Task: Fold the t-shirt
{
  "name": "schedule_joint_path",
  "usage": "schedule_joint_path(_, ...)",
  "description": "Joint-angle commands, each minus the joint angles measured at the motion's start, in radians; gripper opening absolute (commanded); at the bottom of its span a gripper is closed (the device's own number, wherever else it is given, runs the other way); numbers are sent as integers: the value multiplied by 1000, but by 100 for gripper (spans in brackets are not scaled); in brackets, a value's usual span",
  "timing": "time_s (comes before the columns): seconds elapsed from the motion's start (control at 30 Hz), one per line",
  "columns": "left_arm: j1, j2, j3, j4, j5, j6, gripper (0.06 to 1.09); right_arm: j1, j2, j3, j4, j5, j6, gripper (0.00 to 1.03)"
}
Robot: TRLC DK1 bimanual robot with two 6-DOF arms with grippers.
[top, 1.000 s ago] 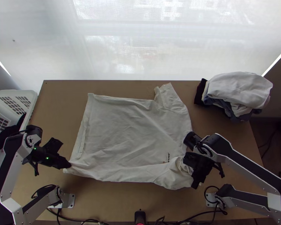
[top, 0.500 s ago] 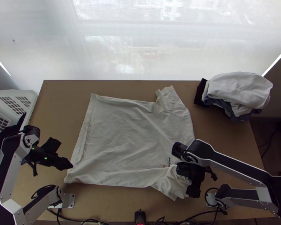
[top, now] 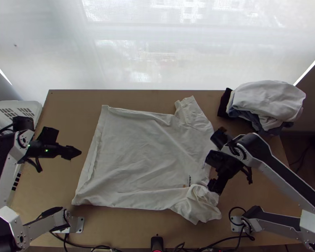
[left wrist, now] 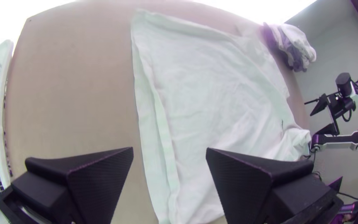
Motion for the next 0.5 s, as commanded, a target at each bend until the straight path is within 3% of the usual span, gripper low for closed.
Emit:
schedule_joint_path(0.0, -157, 205, 148, 274, -44, -212, 92, -215, 4, 148, 166, 5, -10, 98)
schedule_joint_path(0.23, -260, 537, 406, 476, -199, -300, 92, -218, 87, 174, 441, 5, 157, 98)
schedule_joint_path(0.47, -267, 799, 658, 510, -231, -372, 92, -197, 214, 223, 541, 5, 223, 98)
